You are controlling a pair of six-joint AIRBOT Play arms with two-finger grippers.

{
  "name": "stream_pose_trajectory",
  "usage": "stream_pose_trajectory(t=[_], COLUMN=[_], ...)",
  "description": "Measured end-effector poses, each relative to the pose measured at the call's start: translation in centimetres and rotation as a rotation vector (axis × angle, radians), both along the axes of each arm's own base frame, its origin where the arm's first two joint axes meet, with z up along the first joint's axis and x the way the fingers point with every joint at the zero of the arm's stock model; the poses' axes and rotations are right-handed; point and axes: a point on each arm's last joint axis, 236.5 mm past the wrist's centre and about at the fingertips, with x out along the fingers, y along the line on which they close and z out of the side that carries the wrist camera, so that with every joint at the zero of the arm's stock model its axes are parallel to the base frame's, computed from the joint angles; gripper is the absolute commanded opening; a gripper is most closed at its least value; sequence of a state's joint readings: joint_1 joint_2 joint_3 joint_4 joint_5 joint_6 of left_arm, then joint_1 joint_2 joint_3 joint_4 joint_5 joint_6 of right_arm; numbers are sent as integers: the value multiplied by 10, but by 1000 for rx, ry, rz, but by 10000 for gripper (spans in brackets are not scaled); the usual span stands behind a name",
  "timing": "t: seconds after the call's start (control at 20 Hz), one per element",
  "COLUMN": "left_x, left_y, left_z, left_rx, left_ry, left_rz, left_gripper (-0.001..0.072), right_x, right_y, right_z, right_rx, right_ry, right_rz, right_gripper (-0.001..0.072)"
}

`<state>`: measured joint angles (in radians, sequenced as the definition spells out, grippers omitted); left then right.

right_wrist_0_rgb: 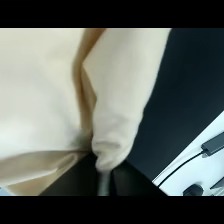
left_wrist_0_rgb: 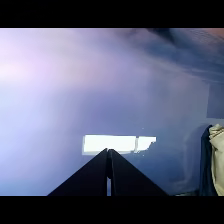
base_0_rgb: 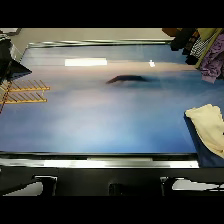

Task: Fold the clothes and pants, and hang the long-sleeved shirts on hangers.

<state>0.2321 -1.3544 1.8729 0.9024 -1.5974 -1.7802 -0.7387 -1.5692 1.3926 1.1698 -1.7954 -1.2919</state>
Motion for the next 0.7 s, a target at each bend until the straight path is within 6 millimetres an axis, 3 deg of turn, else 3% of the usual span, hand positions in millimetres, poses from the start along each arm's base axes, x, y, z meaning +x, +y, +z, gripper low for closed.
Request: stream_pose_trajectory(t=[0.1, 0.15, 0.2, 0.3, 0.35, 0.45, 0.55, 0.6, 0.7], left_x=[0, 0, 0, 0, 1, 0, -3, -7, -13], left_y=[0, 0, 0, 0, 1, 6, 12, 13, 11], left_z=[0, 0, 0, -2, -5, -22, -53, -73, -113], left_rx=[0, 0, 0, 17, 37, 122, 239, 301, 392], left_ry=[0, 0, 0, -6, -4, 21, 80, 121, 190], left_rz=[0, 0, 0, -14, -20, -28, -46, -66, -110], left_gripper=[18, 19, 20, 45, 45, 45, 15, 15, 15], right_x=[-5, -7, -10, -13, -11, 8, 58, 94, 166], right_y=[-2, -3, -2, -4, -5, -5, 5, 18, 67], right_z=[1, 1, 3, 8, 11, 14, 18, 24, 43], right_rx=[-7, -11, -11, -32, -48, -77, -68, -42, 40], right_ry=[26, 35, 47, 53, 36, -85, -328, -480, -737], right_rz=[5, 6, 4, -2, -3, 13, 74, 135, 291], right_gripper=[624, 640, 619, 464, 422, 363, 228, 165, 28])
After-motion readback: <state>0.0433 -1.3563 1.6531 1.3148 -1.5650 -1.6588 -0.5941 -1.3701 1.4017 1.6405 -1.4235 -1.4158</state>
